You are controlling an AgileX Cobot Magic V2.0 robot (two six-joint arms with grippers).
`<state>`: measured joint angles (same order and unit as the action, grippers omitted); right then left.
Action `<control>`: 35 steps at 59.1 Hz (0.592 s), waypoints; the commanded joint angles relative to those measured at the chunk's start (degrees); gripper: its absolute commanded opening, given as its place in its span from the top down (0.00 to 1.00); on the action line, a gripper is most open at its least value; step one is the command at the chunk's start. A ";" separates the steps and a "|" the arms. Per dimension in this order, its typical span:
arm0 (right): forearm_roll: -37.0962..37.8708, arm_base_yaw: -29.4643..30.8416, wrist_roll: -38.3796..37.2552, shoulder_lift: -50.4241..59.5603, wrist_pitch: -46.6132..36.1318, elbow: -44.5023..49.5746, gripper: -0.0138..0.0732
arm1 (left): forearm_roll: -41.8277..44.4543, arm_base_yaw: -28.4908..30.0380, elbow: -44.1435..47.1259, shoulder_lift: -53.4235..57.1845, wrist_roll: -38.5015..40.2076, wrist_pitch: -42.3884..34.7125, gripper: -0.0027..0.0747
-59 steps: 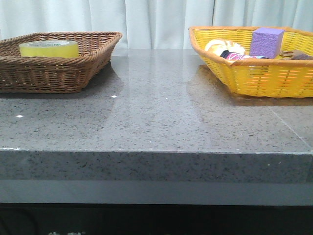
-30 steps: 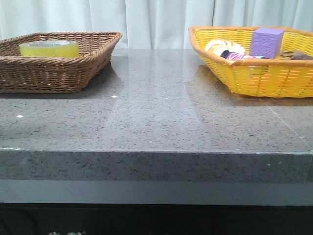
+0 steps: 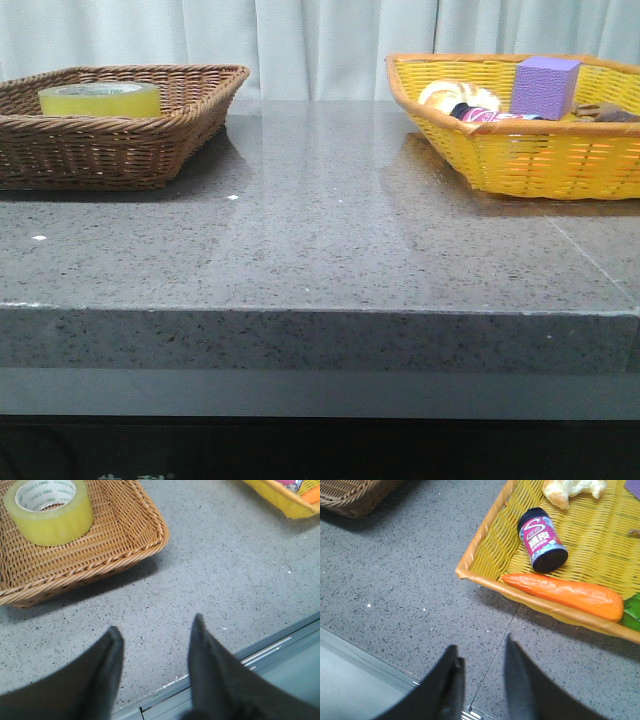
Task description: Transfer tape with both arms
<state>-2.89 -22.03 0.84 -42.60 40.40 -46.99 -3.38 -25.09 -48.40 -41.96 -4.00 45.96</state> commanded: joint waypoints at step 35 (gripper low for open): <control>0.32 0.34 -0.04 0.33 -3.50 -1.45 0.92 | 1.81 -0.47 -1.41 0.21 -0.07 -3.45 0.99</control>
<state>-2.89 -22.03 0.71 -42.60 40.52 -46.99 -1.45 -25.09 -48.40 -41.96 -4.13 46.03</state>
